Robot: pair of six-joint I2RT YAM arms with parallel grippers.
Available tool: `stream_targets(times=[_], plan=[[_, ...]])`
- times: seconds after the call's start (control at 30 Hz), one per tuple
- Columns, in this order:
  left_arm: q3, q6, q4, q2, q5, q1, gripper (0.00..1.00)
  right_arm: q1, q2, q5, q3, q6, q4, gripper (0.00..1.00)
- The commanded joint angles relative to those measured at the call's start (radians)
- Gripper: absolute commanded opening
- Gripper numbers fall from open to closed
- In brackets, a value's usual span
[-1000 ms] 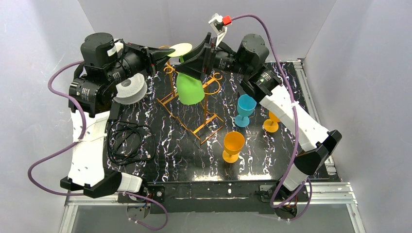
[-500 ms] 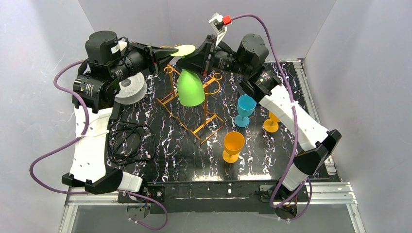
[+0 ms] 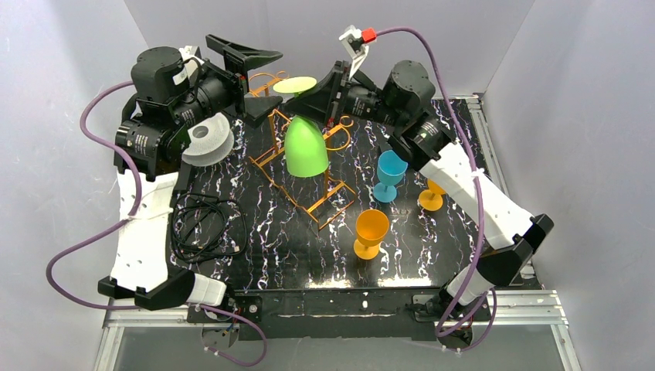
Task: Take the wine glass off the wine glass rack
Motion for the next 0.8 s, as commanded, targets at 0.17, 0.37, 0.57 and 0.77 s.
stream_targets(times=[0.17, 0.37, 0.57, 0.77], plan=[[0.072, 0.233, 0.060, -0.016, 0.004, -0.002, 0.91, 0.003, -0.124, 0.174, -0.038, 0.054, 0.028, 0.01], [0.054, 0.382, 0.100, -0.051, -0.007, -0.002, 0.88, 0.001, -0.178, 0.322, -0.083, 0.141, 0.008, 0.01], [0.034, 0.528, 0.149, -0.086, -0.012, -0.003, 0.86, -0.033, -0.223, 0.535, -0.079, 0.284, -0.117, 0.01], [-0.010, 0.654, 0.151, -0.124, 0.008, -0.003, 0.85, -0.124, -0.248, 0.629, -0.087, 0.598, -0.231, 0.01]])
